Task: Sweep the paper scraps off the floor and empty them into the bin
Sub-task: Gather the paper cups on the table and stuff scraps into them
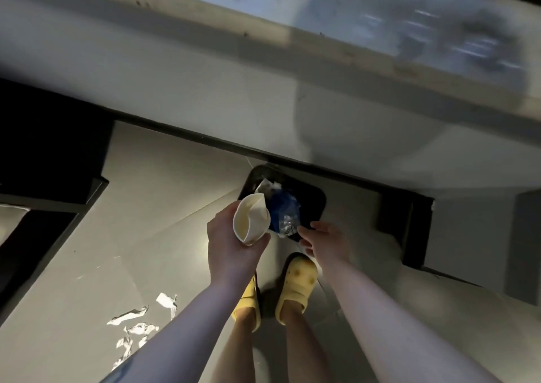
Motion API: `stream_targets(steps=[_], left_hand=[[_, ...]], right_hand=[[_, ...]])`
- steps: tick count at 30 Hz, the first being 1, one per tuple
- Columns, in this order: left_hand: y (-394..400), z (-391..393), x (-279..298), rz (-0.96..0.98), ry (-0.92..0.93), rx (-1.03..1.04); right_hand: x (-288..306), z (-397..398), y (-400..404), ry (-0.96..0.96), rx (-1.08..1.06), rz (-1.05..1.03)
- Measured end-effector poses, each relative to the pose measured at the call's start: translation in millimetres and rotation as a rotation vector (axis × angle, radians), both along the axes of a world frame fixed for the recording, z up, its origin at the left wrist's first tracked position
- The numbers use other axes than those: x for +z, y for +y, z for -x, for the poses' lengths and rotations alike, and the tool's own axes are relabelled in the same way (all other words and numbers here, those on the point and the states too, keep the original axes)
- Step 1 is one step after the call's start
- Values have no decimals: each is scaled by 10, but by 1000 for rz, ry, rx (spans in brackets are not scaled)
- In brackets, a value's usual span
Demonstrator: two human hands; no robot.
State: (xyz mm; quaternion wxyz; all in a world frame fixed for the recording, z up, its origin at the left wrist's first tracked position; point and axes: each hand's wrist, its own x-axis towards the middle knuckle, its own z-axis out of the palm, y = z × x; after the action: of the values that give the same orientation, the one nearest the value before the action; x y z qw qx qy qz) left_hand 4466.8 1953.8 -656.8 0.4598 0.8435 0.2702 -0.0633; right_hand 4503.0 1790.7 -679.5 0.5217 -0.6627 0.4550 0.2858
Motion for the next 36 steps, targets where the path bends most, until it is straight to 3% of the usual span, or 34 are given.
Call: stream_targets(steps=[8, 11, 17, 25, 31, 36], left_hand=[[-315, -290, -206, 97, 46, 62], [-388, -337, -282, 117, 91, -12], [-361, -286, -402, 84, 400, -210], [-184, -79, -348, 60, 488, -192], [-80, -21, 5, 57, 470, -163], [145, 8, 801, -5, 337, -144]], right_hand=[[172, 504, -234, 34, -14, 40], [210, 621, -347, 37, -37, 58], [260, 692, -507, 25, -62, 79], [311, 613, -379, -6, -29, 64], [601, 559, -253, -49, -1, 45], [1272, 393, -76, -143, 107, 41]])
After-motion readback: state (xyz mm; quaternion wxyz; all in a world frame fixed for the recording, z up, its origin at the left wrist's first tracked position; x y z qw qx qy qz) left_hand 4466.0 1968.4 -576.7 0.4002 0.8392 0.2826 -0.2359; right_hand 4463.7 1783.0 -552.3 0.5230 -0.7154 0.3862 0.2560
